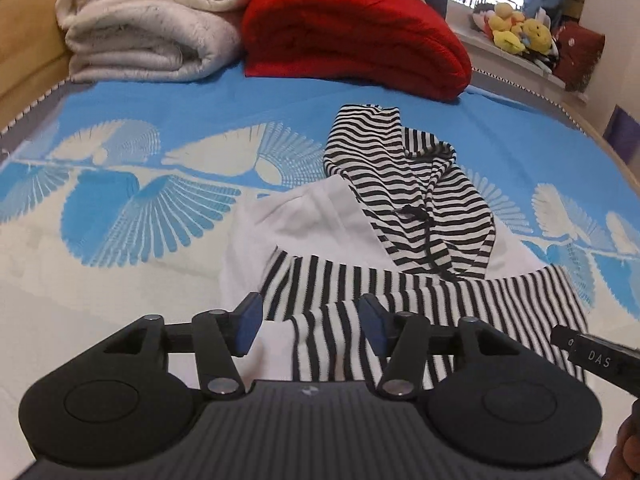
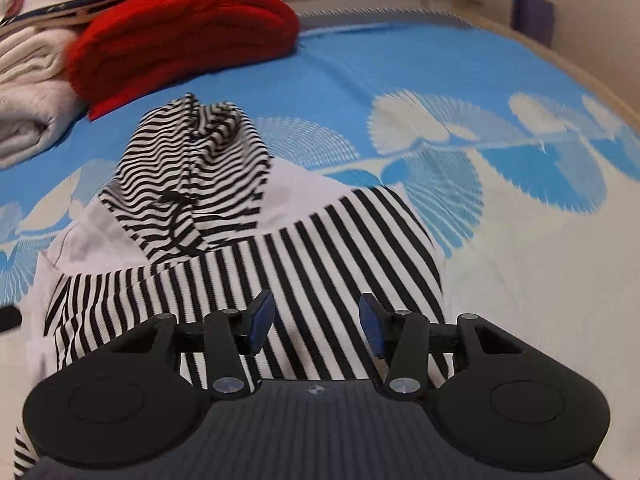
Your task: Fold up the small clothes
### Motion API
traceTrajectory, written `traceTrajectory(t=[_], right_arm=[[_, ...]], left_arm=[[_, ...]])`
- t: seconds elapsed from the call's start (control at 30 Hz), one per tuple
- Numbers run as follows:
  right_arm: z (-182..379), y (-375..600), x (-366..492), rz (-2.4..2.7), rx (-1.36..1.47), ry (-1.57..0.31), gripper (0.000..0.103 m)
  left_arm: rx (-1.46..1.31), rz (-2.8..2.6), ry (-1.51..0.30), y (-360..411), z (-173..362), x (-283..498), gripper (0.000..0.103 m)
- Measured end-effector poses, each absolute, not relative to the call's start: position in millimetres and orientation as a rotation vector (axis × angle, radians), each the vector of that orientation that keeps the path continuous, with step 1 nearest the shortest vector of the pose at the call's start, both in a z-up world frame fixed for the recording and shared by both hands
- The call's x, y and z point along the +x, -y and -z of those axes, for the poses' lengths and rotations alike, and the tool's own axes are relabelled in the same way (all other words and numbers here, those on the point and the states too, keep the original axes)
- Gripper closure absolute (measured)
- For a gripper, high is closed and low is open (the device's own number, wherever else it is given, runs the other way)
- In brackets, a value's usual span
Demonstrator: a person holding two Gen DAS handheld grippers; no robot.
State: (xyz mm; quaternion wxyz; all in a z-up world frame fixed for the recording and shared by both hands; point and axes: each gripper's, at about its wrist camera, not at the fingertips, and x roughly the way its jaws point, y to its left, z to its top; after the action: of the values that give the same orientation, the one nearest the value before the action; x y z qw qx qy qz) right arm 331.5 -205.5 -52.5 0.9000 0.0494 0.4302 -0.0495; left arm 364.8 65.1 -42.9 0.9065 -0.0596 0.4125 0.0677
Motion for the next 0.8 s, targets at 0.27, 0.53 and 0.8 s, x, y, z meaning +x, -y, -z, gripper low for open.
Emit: traceTrajectory(t=[0.27, 0.53, 0.8], right_arm=[[55.6, 196.7, 334.5, 0.093, 0.062, -0.882, 0.054], [55.5, 195.7, 334.3, 0.090, 0.036, -0.871, 0.054], [48.6, 199.4, 331.9, 0.086, -0.003, -0.832, 0.054]], left_arm=[[-0.129, -0.150, -0.863, -71.6, 46.3, 367.9, 0.041], [-0.100, -0.156, -0.862, -67.0, 48.9, 369.6, 0.035], [-0.101, -0.195, -0.791, -67.1, 46.4, 370.0, 0.024]])
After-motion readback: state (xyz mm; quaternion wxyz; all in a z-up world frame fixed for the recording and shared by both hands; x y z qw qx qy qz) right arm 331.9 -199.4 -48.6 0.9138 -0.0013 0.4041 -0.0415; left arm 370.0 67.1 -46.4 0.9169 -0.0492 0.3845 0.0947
